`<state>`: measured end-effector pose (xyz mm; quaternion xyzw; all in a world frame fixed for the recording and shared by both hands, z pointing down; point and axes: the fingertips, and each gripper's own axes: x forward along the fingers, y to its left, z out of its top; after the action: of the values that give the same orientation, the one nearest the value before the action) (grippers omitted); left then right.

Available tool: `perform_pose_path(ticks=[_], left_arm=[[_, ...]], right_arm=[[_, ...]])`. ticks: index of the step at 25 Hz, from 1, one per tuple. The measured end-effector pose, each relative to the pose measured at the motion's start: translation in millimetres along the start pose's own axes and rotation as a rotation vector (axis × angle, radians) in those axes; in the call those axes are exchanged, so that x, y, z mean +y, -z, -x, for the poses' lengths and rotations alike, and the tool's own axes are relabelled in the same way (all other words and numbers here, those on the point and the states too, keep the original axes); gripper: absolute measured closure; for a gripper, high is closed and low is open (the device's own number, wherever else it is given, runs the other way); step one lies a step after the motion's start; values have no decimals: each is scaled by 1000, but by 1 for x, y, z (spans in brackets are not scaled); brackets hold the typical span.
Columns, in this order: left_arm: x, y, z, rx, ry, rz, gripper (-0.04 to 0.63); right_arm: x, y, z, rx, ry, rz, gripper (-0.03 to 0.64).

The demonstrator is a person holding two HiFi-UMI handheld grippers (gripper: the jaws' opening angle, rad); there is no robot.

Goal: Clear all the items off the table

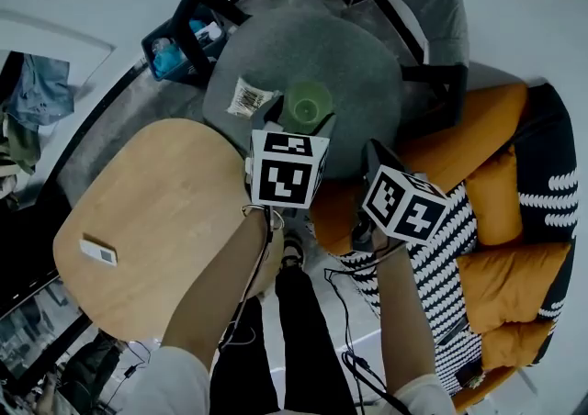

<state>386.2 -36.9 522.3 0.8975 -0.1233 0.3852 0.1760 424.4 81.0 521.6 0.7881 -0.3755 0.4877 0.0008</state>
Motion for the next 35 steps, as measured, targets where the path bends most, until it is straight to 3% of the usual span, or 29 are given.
perform_pose_path(ticks=[8, 15, 21, 24, 29, 35], left_arm=[[19, 18, 35, -53, 26, 169, 230], [53, 47, 77, -71, -5, 241, 233], [93, 91, 135, -94, -84, 322, 391], [113, 120, 165, -97, -128, 370, 513], [144, 162, 216, -106, -205, 403, 586], [184, 218, 277, -120, -300, 490, 588]], right_arm=[[20, 1, -2, 2, -10, 13, 592], [63, 18, 1, 11, -52, 59, 592], [114, 55, 7, 54, -97, 134, 592], [141, 79, 13, 77, -116, 168, 592], [186, 117, 21, 106, -149, 207, 592], [254, 169, 28, 155, -204, 316, 592]])
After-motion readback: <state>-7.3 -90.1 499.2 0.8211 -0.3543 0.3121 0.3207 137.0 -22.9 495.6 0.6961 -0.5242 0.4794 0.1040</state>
